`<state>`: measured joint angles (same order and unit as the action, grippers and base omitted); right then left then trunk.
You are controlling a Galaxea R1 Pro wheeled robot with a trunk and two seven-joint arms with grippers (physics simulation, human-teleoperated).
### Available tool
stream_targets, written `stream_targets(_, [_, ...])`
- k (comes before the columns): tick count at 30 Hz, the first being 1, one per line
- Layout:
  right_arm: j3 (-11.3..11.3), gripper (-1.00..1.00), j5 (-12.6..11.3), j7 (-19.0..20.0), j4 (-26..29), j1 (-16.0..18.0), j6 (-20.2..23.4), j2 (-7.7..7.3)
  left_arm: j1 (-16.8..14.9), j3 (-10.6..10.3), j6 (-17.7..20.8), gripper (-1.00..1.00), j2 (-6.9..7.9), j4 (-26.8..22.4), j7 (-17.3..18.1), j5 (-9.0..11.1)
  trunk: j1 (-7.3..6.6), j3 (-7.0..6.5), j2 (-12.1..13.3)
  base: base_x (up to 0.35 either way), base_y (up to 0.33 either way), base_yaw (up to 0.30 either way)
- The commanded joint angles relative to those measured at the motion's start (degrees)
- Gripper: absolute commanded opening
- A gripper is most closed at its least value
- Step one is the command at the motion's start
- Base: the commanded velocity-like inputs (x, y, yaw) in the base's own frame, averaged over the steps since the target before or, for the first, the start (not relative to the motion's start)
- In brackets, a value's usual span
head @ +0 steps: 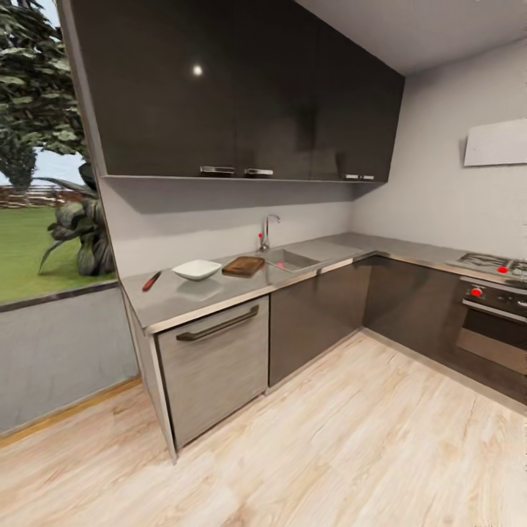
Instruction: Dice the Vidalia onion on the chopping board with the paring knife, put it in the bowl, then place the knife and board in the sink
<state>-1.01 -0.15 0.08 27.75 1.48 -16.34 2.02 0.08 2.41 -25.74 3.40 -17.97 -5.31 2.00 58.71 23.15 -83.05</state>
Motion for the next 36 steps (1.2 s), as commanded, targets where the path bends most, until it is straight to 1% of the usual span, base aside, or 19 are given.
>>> stream_targets(1, [-0.04, 1.0, -0.02, 0.01, -0.02, 0.05, -0.18, 0.0, 0.01, -0.05, -0.1, 1.0, 0.02, -0.04, -0.04, 0.2, 0.02, 0.03, -0.03, 0.16, 0.27, -0.182])
stream_targets(15, [-0.04, 1.0, -0.02, 0.01, -0.04, 0.05, -0.18, 0.0, 0.01, -0.11, -0.1, 1.0, 0.03, -0.04, 0.02, 0.2, 0.02, -0.3, -0.03, 0.147, 0.27, -0.177])
stream_targets(36, [-0.04, 1.0, -0.02, 0.01, 0.01, 0.07, -0.18, 0.0, 0.01, -0.12, -0.1, 1.0, 0.03, -0.04, 0.03, 0.2, 0.02, -0.8, -0.03, 0.009, 0.295, -0.162])
